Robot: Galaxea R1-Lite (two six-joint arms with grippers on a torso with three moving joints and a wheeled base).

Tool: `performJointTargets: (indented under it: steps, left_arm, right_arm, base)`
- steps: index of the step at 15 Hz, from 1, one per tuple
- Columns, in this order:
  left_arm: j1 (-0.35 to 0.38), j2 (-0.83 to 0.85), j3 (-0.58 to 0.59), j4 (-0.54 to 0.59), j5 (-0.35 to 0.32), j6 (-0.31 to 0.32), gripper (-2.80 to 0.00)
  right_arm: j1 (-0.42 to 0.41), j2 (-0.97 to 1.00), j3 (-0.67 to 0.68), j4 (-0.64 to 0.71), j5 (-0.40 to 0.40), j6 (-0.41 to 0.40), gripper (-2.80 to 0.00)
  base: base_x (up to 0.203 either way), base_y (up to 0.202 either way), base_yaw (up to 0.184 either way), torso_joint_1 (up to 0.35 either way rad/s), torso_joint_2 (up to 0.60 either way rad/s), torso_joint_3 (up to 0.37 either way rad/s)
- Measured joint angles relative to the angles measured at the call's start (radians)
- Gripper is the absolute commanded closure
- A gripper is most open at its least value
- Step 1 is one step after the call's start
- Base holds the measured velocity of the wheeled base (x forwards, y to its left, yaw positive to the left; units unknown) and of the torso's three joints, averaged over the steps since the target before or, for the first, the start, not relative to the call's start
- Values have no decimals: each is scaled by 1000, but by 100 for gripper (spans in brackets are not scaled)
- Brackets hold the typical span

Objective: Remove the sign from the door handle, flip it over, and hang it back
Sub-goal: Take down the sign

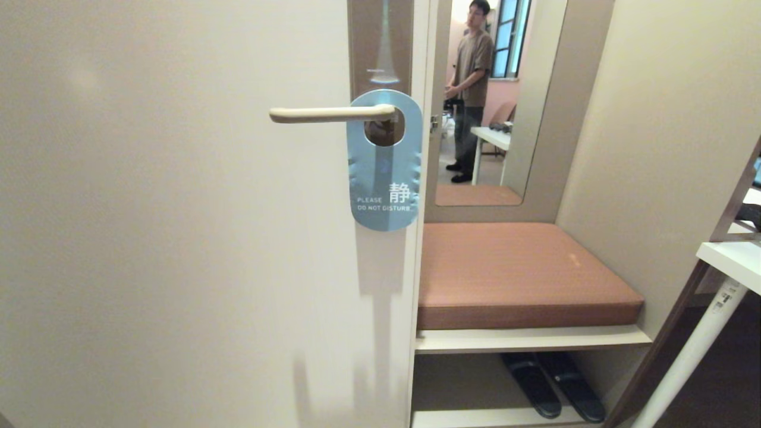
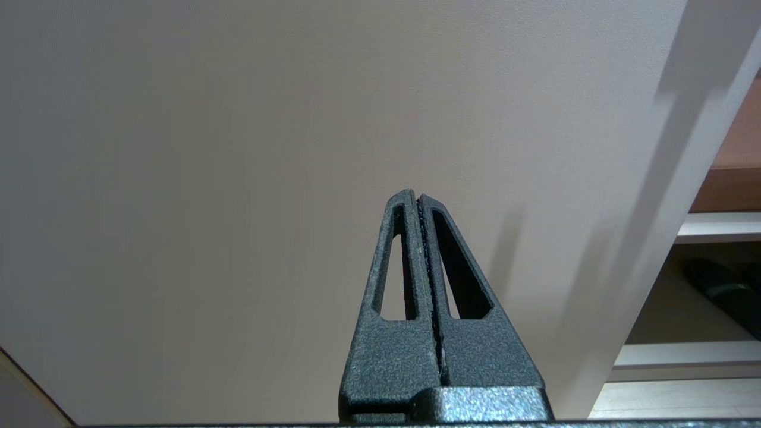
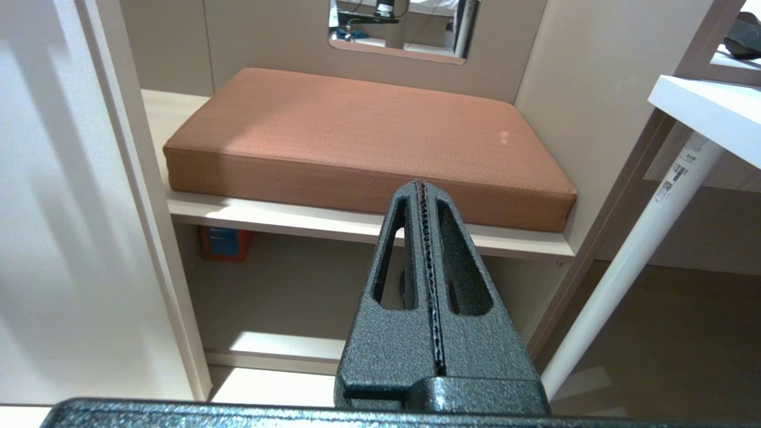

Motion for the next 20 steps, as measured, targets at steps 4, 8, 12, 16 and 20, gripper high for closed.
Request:
performJointTargets:
  steps: [4,8,12,16,20]
  left_arm:
    - [0,0,0,0,0,-1,0]
    - [0,0,0,0,0,0,0]
    - [0,0,0,0,0,-1,0]
    - [0,0,0,0,0,0,0]
    - [0,0,0,0,0,0,0]
  right_arm:
    - [0,0,0,0,1,-1,0]
    - [0,0,-4,-2,0,0,0]
    - [0,0,-32,8,-3,11,0]
    - [0,0,-56,10,-9,12,0]
    - [0,0,-80,31,-10,12,0]
  base:
    - [0,0,0,0,0,0]
    - [0,0,0,0,0,0]
    - [0,0,0,0,0,0]
    - [0,0,0,0,0,0]
    - [0,0,0,0,0,0]
